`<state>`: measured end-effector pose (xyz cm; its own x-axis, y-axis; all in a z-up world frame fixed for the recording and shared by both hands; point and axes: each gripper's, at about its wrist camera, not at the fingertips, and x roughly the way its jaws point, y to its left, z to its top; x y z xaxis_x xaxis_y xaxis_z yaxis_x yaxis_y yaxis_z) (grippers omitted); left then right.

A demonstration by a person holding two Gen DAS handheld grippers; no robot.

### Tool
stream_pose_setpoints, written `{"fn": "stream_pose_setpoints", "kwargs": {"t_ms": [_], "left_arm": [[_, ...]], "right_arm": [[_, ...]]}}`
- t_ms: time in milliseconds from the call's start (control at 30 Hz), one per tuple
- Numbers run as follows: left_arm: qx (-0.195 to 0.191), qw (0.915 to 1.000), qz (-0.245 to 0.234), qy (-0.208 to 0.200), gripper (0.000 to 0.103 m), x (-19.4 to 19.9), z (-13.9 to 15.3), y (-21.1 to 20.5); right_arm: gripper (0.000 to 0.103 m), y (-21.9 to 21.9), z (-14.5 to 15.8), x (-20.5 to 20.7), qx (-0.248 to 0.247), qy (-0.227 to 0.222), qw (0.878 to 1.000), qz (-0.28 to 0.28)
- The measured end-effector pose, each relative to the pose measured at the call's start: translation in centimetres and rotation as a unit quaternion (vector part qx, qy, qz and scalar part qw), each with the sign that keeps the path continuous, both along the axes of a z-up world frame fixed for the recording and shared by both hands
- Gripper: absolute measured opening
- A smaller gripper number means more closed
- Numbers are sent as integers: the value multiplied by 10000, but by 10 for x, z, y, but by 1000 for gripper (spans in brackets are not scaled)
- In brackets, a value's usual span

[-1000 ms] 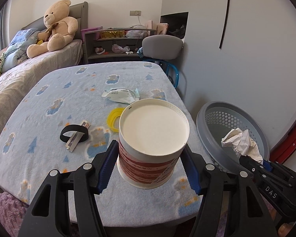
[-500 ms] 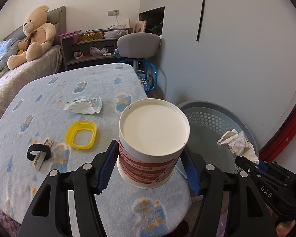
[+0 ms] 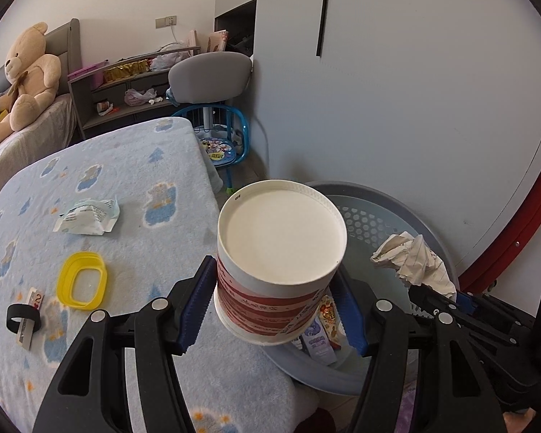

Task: Collect trash
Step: 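Lift the paper cup and crumpled paper and carry both over the grey basket, then open both grippers to drop the cup and paper into the basket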

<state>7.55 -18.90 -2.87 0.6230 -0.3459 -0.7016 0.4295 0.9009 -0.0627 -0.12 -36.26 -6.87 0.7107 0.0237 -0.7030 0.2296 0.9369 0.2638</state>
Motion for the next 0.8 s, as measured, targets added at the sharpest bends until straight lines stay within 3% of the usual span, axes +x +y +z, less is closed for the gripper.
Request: {"fn": "stream_pose_setpoints", "kwargs": {"t_ms": [800], "left_arm": [[41,9994,-292,176,63,33,-23,-45]], "right_arm": [[31,-38,-13,17,149,18,9991,-402]]}}
